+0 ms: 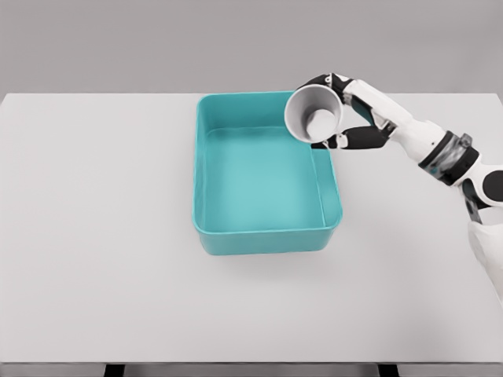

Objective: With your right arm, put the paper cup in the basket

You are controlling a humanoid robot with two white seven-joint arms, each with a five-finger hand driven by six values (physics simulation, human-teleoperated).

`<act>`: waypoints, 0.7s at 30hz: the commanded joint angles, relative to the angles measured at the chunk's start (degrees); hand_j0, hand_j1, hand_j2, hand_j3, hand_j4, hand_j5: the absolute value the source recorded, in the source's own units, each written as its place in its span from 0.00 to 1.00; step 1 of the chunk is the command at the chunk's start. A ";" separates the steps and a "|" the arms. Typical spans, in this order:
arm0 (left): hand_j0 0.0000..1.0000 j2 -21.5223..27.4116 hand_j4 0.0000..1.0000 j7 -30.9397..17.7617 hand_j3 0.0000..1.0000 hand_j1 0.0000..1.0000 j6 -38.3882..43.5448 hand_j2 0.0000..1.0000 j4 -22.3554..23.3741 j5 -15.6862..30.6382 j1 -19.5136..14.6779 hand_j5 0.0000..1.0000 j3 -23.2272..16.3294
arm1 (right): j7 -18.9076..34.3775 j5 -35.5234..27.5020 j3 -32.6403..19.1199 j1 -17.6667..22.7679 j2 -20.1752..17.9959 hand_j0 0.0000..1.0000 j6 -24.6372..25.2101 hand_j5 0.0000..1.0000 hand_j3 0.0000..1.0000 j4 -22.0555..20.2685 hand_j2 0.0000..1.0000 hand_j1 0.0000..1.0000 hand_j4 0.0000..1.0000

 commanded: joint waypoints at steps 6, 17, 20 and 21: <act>1.00 0.00 1.00 -0.01 1.00 1.00 0.00 1.00 -0.03 0.03 0.00 1.00 0.00 | -0.02 2.54 2.84 -2.11 0.23 0.57 1.32 0.57 0.57 -1.11 0.57 0.57 0.57; 1.00 0.00 1.00 -0.01 1.00 1.00 0.00 1.00 -0.03 0.03 0.09 1.00 0.00 | -0.02 6.50 6.62 -4.22 0.32 0.57 2.11 0.57 0.57 -1.02 0.57 0.57 0.57; 1.00 0.00 1.00 -0.01 1.00 1.00 0.00 1.00 -0.03 0.03 0.09 1.00 0.00 | -0.02 7.82 6.97 -4.39 0.32 0.57 2.11 0.57 0.57 -1.02 0.57 0.57 0.57; 1.00 0.00 1.00 -0.01 1.00 1.00 0.00 1.00 -0.03 0.03 0.00 1.00 0.00 | -0.02 8.61 7.58 -4.57 0.32 0.57 2.20 0.57 0.57 -0.94 0.57 0.57 0.57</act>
